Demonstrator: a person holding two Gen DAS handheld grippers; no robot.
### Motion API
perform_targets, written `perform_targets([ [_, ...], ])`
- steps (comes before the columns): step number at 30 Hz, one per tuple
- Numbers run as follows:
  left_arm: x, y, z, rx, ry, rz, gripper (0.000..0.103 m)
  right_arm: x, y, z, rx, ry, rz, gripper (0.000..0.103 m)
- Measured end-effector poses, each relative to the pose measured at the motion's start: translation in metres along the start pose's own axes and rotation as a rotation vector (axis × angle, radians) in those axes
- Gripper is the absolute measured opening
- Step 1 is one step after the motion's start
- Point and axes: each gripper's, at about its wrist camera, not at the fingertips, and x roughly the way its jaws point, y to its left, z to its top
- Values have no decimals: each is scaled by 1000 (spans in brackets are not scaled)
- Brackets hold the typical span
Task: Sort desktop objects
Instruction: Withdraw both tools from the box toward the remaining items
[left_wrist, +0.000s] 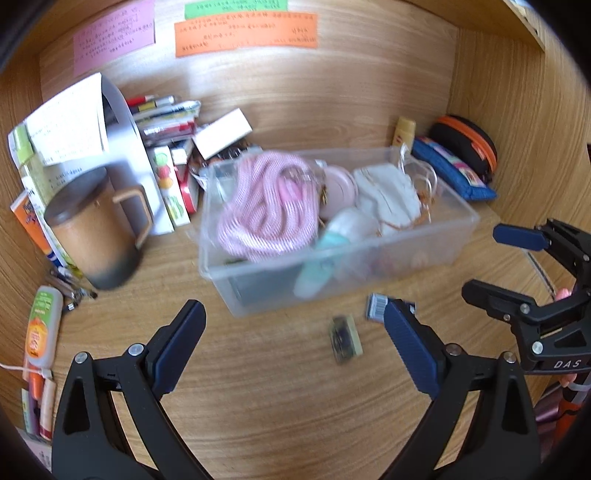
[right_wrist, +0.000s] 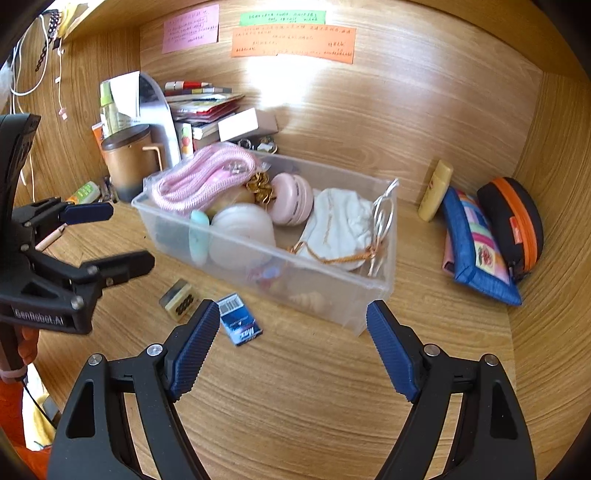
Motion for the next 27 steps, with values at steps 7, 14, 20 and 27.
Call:
perform_targets([
  [7, 17, -8, -16, 13, 74, -3, 98, 12, 3, -14, 0, 42, 20, 80],
  [14, 34, -9, -24, -5, 109, -37, 98, 18, 3, -22, -25, 60, 19, 80],
  [20, 39, -12, -23, 7, 96, -31, 93, 28, 3, -25, -19, 82, 68, 80],
  [27, 53, -16, -26, 27, 140, -42, 78, 44, 17, -24, -65, 112, 120, 80],
])
